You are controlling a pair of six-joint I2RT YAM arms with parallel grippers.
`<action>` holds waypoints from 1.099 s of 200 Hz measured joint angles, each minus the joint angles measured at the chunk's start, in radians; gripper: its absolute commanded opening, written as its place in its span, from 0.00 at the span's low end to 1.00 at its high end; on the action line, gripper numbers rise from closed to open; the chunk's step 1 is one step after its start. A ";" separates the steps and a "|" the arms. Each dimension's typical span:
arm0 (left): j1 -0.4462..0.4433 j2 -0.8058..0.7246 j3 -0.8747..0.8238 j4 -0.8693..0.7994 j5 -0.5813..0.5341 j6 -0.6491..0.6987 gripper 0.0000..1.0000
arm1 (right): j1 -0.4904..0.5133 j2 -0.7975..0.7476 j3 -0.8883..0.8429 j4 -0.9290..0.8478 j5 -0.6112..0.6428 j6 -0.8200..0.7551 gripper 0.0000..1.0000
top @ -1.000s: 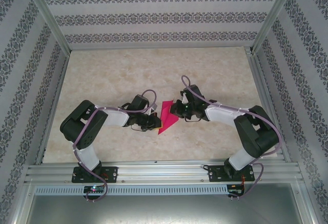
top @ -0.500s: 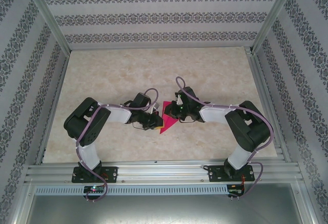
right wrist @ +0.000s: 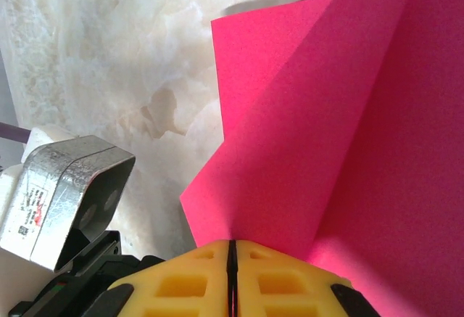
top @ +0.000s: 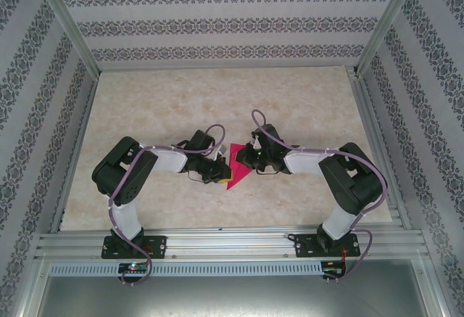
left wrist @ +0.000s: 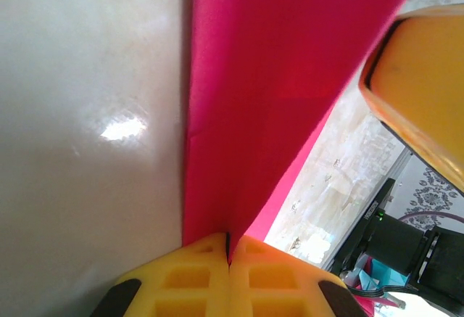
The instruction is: Fold a paper plane with a square sheet of paper (pick it up from the middle)
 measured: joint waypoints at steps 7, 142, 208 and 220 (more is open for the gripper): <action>0.000 0.000 0.000 0.001 0.000 -0.003 0.04 | 0.000 -0.001 0.000 0.000 0.000 0.000 0.11; 0.006 0.011 -0.003 0.021 0.030 -0.059 0.02 | 0.000 0.037 0.010 0.031 -0.052 0.004 0.12; 0.011 0.012 -0.013 0.044 0.037 -0.078 0.01 | 0.000 0.060 0.011 0.039 -0.052 0.004 0.12; 0.011 0.012 -0.013 0.044 0.037 -0.078 0.02 | 0.000 0.068 0.012 0.043 -0.053 0.004 0.12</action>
